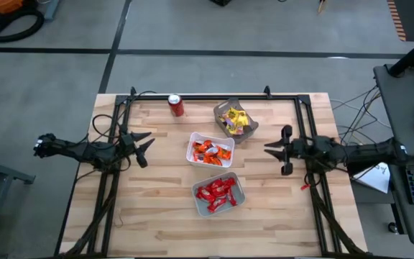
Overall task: Sort candy
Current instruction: Return to Home Position
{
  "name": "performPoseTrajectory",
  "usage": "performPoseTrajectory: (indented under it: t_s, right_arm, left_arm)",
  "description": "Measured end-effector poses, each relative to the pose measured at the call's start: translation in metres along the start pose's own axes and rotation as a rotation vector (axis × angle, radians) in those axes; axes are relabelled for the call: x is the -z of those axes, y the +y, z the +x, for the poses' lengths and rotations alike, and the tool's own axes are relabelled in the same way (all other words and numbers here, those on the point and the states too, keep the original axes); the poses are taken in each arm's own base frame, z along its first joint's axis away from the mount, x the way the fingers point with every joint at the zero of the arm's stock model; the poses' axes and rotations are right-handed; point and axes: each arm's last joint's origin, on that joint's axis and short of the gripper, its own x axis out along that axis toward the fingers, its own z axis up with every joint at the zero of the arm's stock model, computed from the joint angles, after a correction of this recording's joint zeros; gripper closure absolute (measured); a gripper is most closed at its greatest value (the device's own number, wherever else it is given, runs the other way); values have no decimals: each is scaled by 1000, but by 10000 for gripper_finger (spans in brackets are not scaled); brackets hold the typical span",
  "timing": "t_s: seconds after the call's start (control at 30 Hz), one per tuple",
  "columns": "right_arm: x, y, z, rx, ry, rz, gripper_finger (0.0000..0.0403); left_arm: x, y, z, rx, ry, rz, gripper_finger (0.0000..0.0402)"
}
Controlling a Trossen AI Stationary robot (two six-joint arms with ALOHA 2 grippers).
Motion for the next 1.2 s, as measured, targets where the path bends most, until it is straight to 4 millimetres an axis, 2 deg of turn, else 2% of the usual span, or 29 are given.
performPoseTrajectory:
  t_s: [0.2, 0.43, 0.57, 0.8, 1.2]
  right_arm:
    - [4, -6, -8, 168, 35, 183, 318]
    - [7, -5, -19, 97, 56, 86, 321]
    - [8, -1, -19, -22, 62, 2, 329]
    - [8, -1, -19, -30, 64, 40, 334]
    - [8, -1, -18, -22, 68, 47, 316]
  left_arm:
    - [0, 0, 0, 0, 2, 3, 281]
    - [0, 0, 0, 0, 3, 3, 281]
    - [0, 0, 0, 0, 2, 3, 281]
    - [0, 0, 0, 0, 2, 3, 281]
    - [0, 0, 0, 0, 1, 1, 281]
